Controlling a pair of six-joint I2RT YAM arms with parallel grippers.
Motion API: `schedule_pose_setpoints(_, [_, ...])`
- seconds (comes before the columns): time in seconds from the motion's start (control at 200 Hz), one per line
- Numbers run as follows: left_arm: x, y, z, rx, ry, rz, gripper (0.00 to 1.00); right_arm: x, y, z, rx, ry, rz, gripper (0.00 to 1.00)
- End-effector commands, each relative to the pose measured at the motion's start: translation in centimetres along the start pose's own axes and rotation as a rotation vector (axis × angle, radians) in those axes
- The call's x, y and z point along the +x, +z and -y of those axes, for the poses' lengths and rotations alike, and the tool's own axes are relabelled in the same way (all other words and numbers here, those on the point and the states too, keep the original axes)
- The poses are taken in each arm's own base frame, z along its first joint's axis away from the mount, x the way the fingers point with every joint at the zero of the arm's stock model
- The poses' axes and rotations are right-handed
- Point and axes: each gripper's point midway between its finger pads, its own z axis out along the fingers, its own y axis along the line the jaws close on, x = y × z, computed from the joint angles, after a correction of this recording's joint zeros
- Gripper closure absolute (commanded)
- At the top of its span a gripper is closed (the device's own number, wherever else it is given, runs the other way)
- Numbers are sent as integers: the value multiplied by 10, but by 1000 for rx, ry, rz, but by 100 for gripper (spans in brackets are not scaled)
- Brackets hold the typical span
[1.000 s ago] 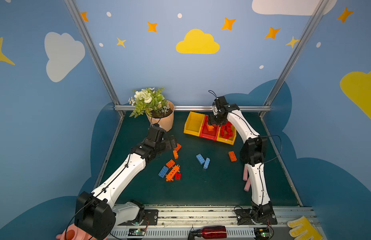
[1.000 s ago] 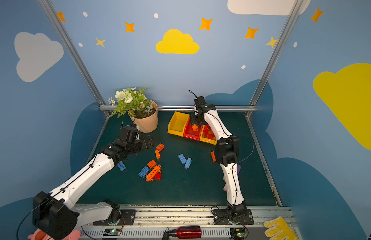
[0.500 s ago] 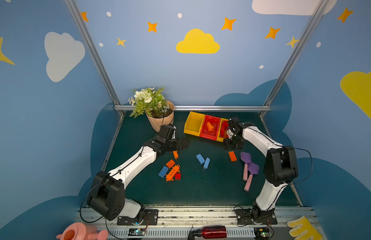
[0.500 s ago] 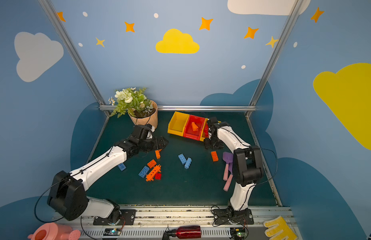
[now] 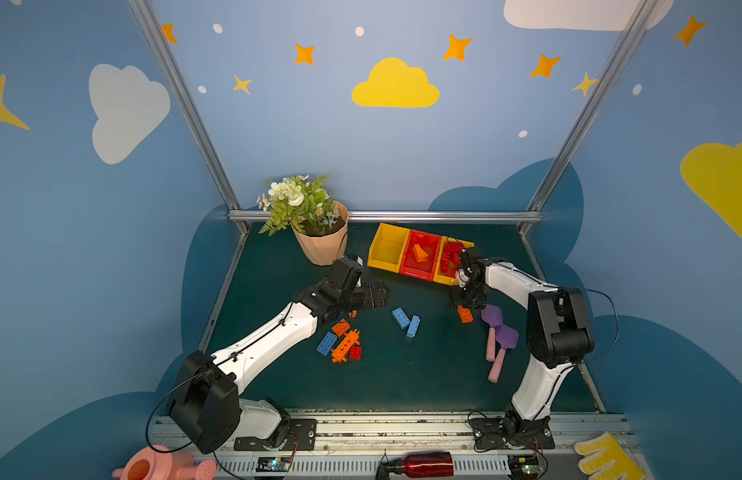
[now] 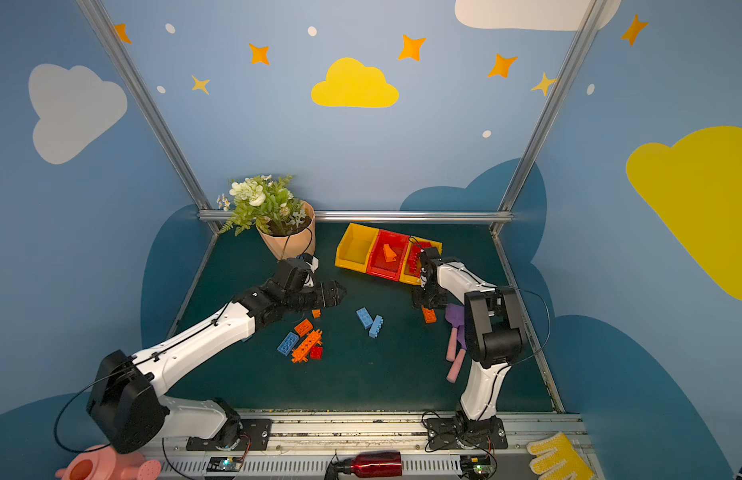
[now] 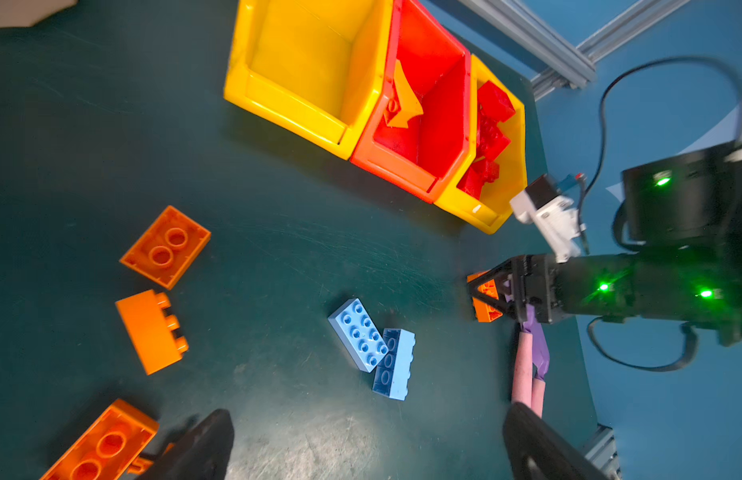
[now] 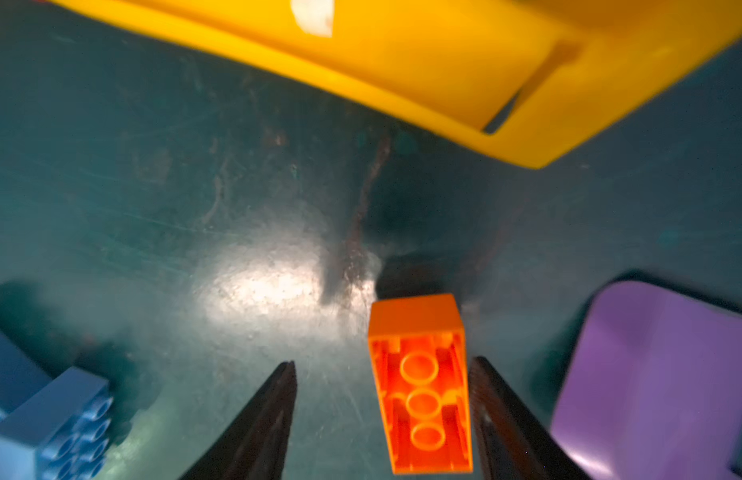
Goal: Sort the legos into containers by color
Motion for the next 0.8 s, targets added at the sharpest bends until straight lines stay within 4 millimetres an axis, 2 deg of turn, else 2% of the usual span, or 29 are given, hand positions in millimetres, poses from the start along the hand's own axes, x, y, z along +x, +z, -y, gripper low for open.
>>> schedule_pose_setpoints(0.0, [-1, -9, -11, -49, -21, 32, 0, 5, 12, -2, -20, 19, -20, 38])
schedule_pose_setpoints(0.11, [-1, -12, -13, -56, -19, 39, 0, 9, 14, -2, -20, 31, -31, 43])
schedule_pose_setpoints(0.215, [-2, -13, -13, -61, -12, 40, 0, 12, 11, -2, -17, 39, -39, 66])
schedule_pose_setpoints(0.29, [-3, -13, -13, -63, -4, 39, 0, 11, 3, -6, -26, 46, -37, 78])
schedule_pose_setpoints(0.38, [-5, -12, -12, -63, 13, 39, 0, 3, -17, -19, -56, 37, 2, 80])
schedule_pose_setpoints(0.506, [-8, -12, -13, -68, 31, 37, 0, -28, -54, -44, -149, 38, 98, 80])
schedule_pose_setpoints(0.621, [-12, -12, -15, -69, 31, 32, 0, -69, -84, -69, -260, 52, 188, 79])
schedule_pose_setpoints(0.696, [-16, -16, -19, -76, 26, 40, 0, -99, -95, -83, -315, 59, 242, 79])
schedule_pose_setpoints(0.796, [-20, -22, -26, -90, 13, 52, 0, -135, -99, -95, -338, 60, 282, 77])
